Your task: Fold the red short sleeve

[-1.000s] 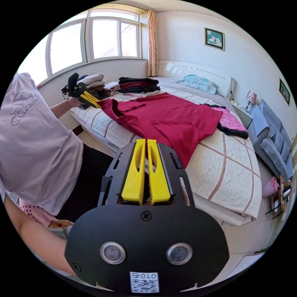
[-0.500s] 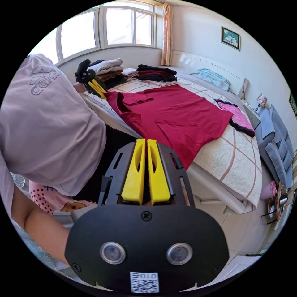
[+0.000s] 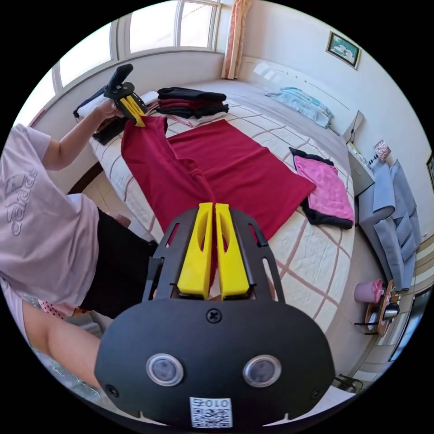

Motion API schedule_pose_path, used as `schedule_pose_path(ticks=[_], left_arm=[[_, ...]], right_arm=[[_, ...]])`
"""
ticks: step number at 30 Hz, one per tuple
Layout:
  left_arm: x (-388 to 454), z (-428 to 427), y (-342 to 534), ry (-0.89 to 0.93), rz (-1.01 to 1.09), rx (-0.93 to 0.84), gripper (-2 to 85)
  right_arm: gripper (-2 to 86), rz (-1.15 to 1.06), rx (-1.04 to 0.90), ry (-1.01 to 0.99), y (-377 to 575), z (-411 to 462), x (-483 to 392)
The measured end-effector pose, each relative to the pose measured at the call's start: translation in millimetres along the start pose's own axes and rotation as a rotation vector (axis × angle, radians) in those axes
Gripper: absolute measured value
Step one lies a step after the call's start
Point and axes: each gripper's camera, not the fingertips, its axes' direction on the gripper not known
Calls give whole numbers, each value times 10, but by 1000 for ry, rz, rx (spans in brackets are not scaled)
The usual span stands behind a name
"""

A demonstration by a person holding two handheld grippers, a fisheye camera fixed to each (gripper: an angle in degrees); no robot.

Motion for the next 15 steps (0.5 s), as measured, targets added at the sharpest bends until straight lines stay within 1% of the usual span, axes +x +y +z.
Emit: schedule_pose_path(ticks=[3, 5, 8, 11, 15], left_arm=[[-565, 331, -111, -3, -61, -42, -3], [-823, 606, -116, 52, -123, -104, -2], [-999, 888, -69, 77, -141, -171, -1], [-1119, 906, 17, 90, -172, -127, 1], [-1194, 805, 124, 63, -220, -40, 15]], right_arm=[[14, 71, -89, -36, -334, 507, 445], [15, 92, -148, -76, -440, 814, 604], [17, 95, -236, -113, -517, 1164, 728], [20, 102, -246, -126, -510, 1275, 809], [37, 161, -178, -103, -401, 1229, 875]])
